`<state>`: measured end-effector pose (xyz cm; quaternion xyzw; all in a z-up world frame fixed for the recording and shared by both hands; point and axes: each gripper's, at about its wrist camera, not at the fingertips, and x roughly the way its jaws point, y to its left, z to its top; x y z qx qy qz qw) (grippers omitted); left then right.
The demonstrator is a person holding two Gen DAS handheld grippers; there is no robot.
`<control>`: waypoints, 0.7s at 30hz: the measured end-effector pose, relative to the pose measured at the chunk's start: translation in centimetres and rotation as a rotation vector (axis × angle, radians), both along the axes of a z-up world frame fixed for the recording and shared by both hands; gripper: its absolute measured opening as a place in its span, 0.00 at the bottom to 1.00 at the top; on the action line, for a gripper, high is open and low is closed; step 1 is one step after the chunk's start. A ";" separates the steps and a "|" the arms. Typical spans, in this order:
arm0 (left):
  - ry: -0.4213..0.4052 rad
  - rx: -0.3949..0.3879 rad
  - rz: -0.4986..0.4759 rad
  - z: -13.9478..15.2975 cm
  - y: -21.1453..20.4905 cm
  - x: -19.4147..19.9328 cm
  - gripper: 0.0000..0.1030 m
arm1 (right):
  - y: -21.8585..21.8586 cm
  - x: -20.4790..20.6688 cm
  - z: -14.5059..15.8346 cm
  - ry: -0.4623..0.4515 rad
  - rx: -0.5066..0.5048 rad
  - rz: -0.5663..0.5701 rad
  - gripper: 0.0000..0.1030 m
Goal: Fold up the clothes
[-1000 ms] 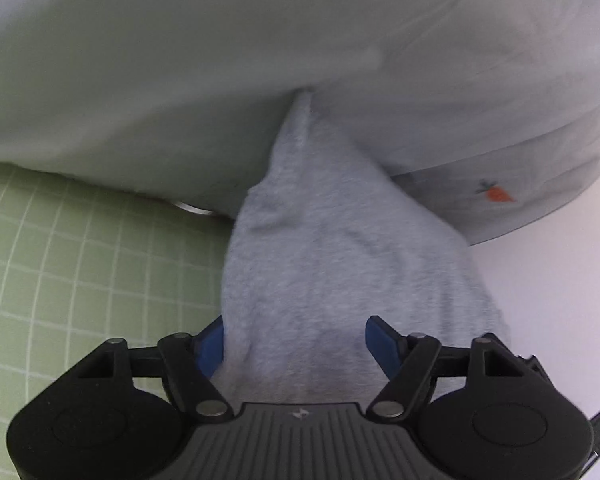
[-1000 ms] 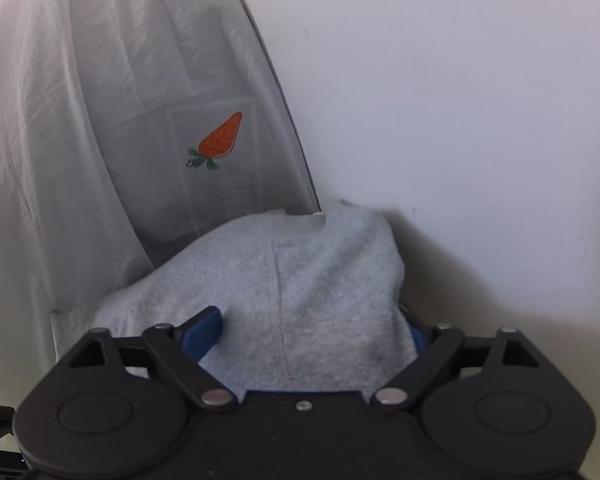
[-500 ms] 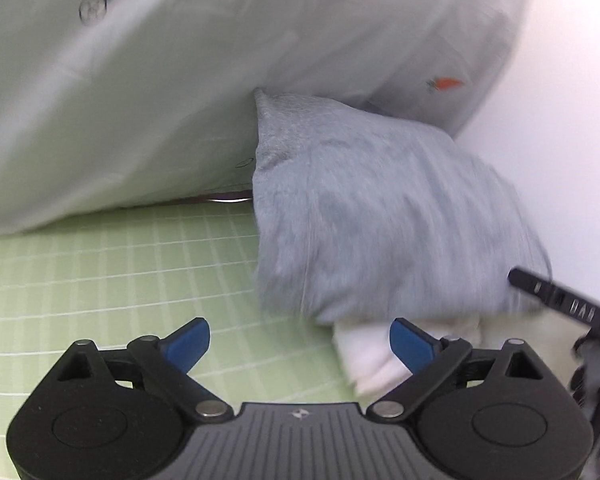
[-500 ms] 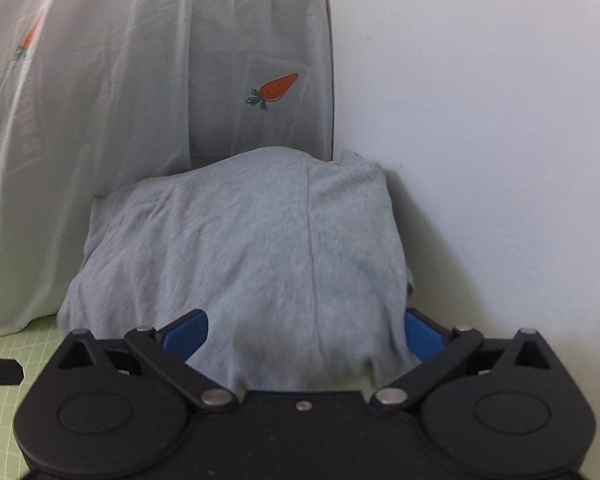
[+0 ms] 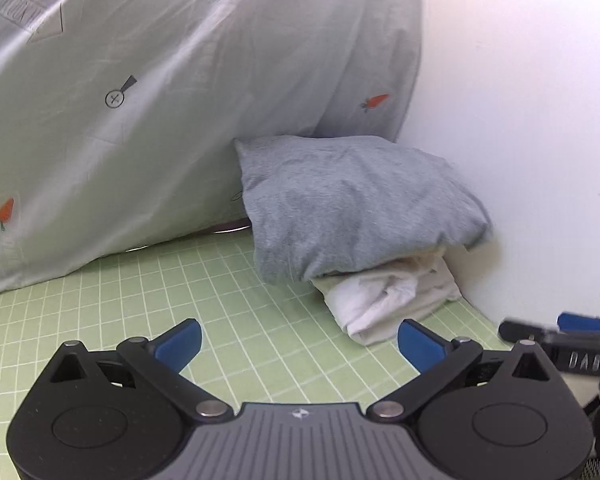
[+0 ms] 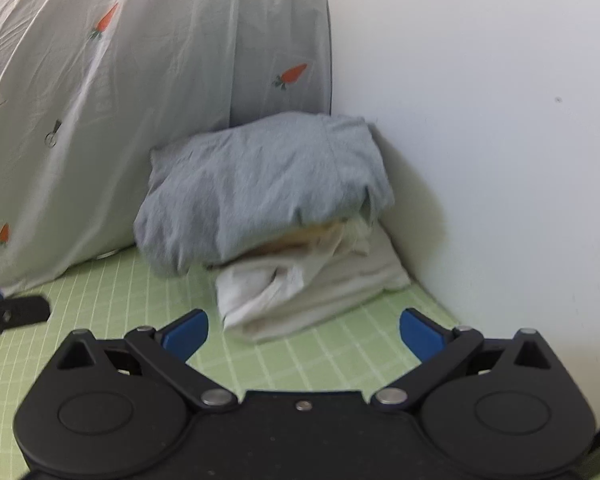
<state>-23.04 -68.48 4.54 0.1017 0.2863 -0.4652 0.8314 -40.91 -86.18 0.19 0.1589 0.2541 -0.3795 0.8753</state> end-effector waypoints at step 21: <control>0.048 0.071 -0.094 -1.6 5.6 -5.6 1.00 | 7.3 -5.0 -0.9 0.034 0.039 -0.019 1.00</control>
